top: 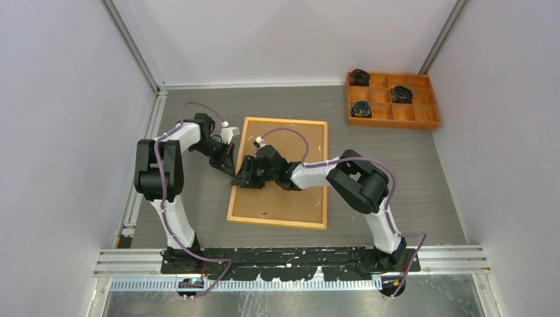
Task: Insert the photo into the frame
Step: Install the photo frame at the center of the board.
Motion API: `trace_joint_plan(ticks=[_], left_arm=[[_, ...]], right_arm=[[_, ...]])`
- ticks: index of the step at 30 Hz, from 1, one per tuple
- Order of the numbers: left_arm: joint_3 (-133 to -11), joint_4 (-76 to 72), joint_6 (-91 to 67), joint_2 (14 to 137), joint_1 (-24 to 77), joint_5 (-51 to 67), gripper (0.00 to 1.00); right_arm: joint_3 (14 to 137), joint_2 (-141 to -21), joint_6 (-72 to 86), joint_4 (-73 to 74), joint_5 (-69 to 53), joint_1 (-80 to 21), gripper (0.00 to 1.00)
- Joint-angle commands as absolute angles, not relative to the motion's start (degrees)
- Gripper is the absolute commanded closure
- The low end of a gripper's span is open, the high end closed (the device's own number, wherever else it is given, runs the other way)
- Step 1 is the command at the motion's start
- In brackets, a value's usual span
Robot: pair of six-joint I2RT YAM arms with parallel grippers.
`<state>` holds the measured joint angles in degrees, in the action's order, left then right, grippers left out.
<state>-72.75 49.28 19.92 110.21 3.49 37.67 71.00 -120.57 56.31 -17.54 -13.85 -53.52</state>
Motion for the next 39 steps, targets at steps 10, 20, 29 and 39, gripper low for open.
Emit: trace_joint_plan(ticks=[10, 20, 29, 39], left_arm=[[-77.3, 52.2, 19.8, 111.0, 3.2, 39.8, 0.96], [-76.8, 50.8, 19.8, 113.1, 3.2, 38.6, 0.96], [-76.2, 50.8, 20.0, 112.7, 3.3, 38.7, 0.96], [-75.9, 51.0, 20.1, 112.1, 3.3, 39.1, 0.97]], right_arm=[[66.2, -115.9, 59.2, -26.4, -14.3, -52.3, 0.48], [69.3, -118.8, 58.4, -23.3, -15.8, -54.6, 0.47], [72.2, -121.6, 56.6, -20.6, -14.0, -54.6, 0.47], [74.0, -121.1, 54.0, -18.8, -13.5, -54.3, 0.47]])
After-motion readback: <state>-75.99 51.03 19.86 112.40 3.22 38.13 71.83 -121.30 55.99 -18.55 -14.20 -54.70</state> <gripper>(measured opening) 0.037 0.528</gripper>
